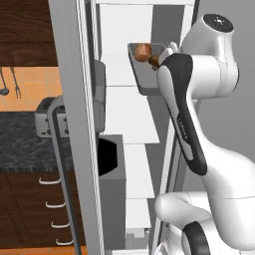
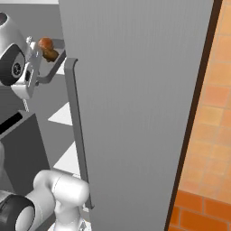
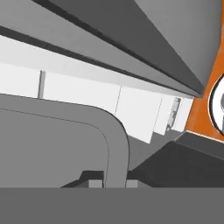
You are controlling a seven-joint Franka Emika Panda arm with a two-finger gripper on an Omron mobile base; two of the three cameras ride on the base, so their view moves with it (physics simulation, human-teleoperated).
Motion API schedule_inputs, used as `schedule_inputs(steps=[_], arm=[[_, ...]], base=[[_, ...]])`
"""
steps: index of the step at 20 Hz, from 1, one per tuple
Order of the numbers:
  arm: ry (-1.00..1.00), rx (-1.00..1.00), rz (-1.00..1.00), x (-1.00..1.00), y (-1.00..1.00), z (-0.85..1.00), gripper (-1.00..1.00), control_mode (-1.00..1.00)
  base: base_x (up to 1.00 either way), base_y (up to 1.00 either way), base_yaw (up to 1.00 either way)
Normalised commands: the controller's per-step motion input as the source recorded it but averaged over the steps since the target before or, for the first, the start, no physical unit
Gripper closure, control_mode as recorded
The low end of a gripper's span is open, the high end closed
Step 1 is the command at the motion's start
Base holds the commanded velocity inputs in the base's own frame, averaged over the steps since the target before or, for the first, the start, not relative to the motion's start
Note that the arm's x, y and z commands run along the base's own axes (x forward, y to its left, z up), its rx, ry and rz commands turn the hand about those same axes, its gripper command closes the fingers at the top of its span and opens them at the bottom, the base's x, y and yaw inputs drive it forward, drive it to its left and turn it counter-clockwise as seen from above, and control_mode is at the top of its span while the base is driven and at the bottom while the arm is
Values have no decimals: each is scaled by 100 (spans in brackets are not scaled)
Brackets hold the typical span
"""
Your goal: Take the meat container that has the chicken drumstick and place it on the second highest rack of the freezer. Then take the vegetable container that has the mushroom and onion and place it on the highest rack of the freezer.
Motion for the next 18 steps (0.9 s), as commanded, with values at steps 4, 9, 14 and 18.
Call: schedule_inputs(steps=[4, 9, 14, 18], arm=[[1, 0, 0, 82, 0, 0, 100, -100], [0, 0, 0, 86, 0, -8, 100, -100], [0, -1, 0, 76, 0, -22, 100, -100], [1, -3, -2, 75, 1, -32, 100, -100]], base=[[0, 0, 0], [0, 0, 0], [0, 0, 0], [0, 0, 0]])
